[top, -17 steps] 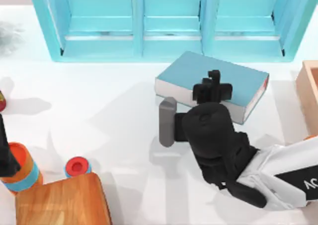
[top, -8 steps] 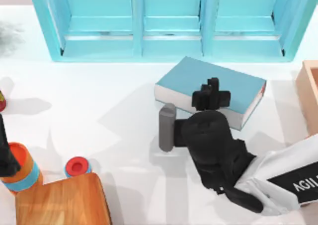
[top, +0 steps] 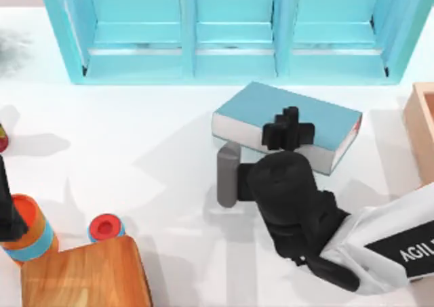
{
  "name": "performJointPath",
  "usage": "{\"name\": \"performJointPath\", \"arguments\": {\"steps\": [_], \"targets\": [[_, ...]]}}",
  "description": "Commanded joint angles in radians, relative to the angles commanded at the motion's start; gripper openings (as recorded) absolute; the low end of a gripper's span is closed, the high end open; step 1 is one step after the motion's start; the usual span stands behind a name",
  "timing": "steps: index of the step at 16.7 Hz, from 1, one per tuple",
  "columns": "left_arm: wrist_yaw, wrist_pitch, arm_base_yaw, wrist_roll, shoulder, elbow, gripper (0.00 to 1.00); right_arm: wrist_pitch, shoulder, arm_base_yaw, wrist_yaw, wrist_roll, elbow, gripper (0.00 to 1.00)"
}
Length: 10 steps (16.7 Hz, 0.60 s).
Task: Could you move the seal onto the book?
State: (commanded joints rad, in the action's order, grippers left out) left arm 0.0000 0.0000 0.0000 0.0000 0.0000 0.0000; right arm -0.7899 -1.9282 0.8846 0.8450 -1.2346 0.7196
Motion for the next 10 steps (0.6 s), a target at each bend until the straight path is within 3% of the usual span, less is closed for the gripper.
{"name": "performJointPath", "arguments": {"steps": [5,10], "targets": [[0.000,0.000,0.000,0.000,0.000,0.000,1.00,0.000,0.000,0.000,0.000,0.000,0.000,0.98],[0.000,0.000,0.000,0.000,0.000,0.000,1.00,0.000,0.000,0.000,0.000,0.000,0.000,1.00]]}}
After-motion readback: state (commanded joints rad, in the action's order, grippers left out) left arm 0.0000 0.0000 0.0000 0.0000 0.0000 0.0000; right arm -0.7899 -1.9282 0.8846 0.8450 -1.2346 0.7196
